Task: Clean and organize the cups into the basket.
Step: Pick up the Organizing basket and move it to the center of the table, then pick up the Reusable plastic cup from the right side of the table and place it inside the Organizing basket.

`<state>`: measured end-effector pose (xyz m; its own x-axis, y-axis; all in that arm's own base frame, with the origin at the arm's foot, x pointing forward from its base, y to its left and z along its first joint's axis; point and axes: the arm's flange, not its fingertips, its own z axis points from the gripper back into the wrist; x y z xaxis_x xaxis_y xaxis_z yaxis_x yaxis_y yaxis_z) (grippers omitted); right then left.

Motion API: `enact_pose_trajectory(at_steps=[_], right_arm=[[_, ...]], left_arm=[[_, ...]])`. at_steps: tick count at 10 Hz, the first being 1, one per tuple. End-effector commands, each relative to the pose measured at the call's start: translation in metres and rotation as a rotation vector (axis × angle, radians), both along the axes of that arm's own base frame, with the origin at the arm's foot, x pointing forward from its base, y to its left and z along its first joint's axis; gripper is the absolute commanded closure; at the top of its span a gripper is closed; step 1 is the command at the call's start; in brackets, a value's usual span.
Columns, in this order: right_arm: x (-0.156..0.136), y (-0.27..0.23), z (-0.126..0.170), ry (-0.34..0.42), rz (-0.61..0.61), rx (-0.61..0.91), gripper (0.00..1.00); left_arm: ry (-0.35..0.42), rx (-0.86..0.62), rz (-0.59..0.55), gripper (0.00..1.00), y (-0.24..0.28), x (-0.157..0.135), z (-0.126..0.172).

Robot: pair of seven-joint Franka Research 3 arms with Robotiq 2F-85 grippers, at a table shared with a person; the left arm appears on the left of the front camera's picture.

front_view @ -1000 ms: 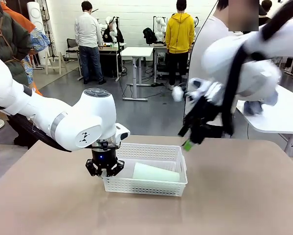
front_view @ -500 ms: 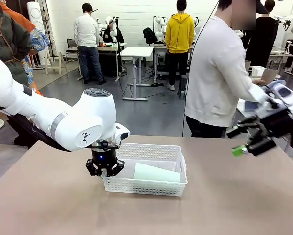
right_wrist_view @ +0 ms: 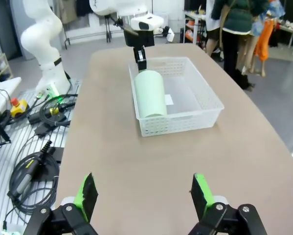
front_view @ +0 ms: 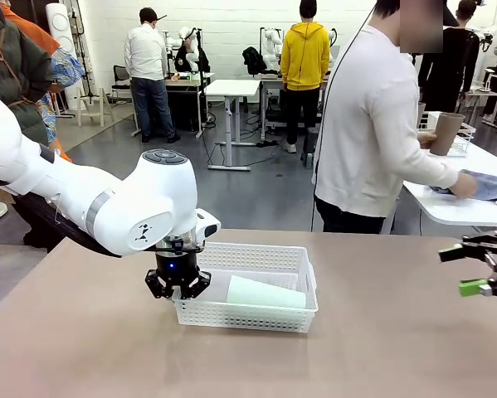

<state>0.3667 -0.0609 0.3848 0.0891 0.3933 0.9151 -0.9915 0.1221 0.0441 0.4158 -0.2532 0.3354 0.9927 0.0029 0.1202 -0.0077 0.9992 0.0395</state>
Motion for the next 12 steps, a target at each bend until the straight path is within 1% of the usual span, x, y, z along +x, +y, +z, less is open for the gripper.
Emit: enact_pose_trajectory(at_steps=[1, 2, 3, 4, 6, 7, 8, 9, 12], right_arm=[[-0.004, -0.025, -0.014, -0.004, -0.054, 0.075, 0.00], [-0.011, -0.036, -0.022, 0.014, -0.092, 0.082, 0.00], [-0.022, -0.046, -0.028, 0.026, -0.159, 0.104, 0.00], [-0.038, -0.056, -0.033, 0.028, -0.220, 0.115, 0.00], [-0.060, -0.066, -0.039, 0.012, -0.285, 0.127, 0.00], [-0.064, -0.066, -0.039, 0.013, -0.309, 0.130, 0.00], [-0.060, -0.060, -0.036, 0.035, -0.322, 0.090, 0.00], [-0.045, -0.089, -0.033, 0.052, -0.272, 0.110, 0.00], [-0.045, -0.089, -0.033, 0.052, -0.272, 0.110, 0.00]], left_arm=[[-0.002, -0.001, 0.000, 1.00, -0.002, 0.001, 0.001], [-0.002, -0.001, 0.000, 1.00, -0.002, 0.001, 0.001], [-0.002, -0.001, 0.000, 1.00, -0.002, 0.001, 0.001], [-0.002, -0.001, 0.000, 1.00, -0.002, 0.001, 0.001], [-0.002, -0.001, 0.000, 1.00, -0.002, 0.001, 0.001], [-0.002, -0.001, 0.000, 1.00, -0.002, 0.001, 0.001], [-0.002, -0.001, 0.000, 1.00, -0.002, 0.001, 0.001], [-0.002, -0.001, 0.000, 1.00, -0.002, 0.001, 0.001], [-0.002, -0.001, 0.000, 1.00, -0.002, 0.001, 0.001]])
